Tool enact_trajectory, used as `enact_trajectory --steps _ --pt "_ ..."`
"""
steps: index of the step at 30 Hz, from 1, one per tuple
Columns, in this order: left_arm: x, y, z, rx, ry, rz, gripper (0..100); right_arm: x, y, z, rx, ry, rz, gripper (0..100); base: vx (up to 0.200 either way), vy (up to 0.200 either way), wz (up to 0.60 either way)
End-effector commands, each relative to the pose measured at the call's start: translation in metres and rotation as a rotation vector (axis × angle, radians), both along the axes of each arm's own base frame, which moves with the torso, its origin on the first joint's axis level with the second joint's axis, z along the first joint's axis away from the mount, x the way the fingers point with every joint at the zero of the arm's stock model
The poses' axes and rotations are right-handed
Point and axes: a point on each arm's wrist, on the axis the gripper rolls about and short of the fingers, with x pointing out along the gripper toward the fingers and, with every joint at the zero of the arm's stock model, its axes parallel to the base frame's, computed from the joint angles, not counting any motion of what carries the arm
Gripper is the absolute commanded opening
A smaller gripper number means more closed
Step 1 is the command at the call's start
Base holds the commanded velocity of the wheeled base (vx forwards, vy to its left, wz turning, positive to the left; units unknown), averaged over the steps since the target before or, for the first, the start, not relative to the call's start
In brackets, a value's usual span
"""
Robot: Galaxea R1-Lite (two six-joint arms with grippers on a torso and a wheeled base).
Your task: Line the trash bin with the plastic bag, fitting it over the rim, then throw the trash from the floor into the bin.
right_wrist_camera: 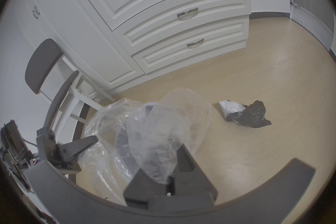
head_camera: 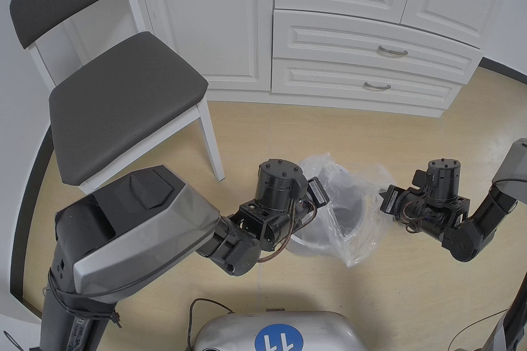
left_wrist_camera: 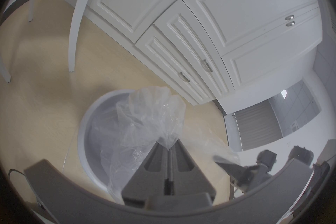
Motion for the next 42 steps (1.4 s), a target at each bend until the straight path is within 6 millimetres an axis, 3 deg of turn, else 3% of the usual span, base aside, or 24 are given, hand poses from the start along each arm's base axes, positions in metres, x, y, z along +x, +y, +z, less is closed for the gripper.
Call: enact_trajectory --steps 1,9,12,18,28,32,37,42 --pt "0.023 0.005 -0.022 0.019 0.021 0.036 0 0.004 0.002 -0.011 0.000 0.027 0.002 0 0.000 0.000 0.00" --pt "0.047 0.032 -0.018 0.084 0.072 0.105 0 0.019 0.001 -0.040 -0.004 0.024 -0.015 0 0.000 0.000 0.00" --pt "0.045 0.042 -0.001 0.134 0.081 0.102 0 0.018 -0.002 -0.043 -0.017 0.032 -0.022 0 0.000 0.000 0.00" --pt "0.033 0.061 0.024 0.296 0.186 0.036 0 0.001 -0.021 -0.043 -0.212 0.070 0.014 0 0.000 0.000 0.00" --pt "0.015 0.082 0.031 0.466 0.171 -0.027 0 -0.029 -0.041 -0.039 -0.423 0.114 0.076 0 0.000 0.000 0.00" --pt "0.013 0.081 0.024 0.491 0.174 -0.042 0 -0.032 -0.043 -0.044 -0.454 0.137 0.091 0 0.000 0.000 0.00" --pt "0.017 0.073 0.002 0.513 0.202 -0.057 0 -0.028 -0.039 -0.057 -0.456 0.165 0.107 0 0.000 0.000 0.00" --pt "0.030 0.044 -0.033 0.453 0.191 -0.006 0 -0.007 -0.030 -0.092 -0.418 0.155 0.082 0 0.000 0.000 0.00"
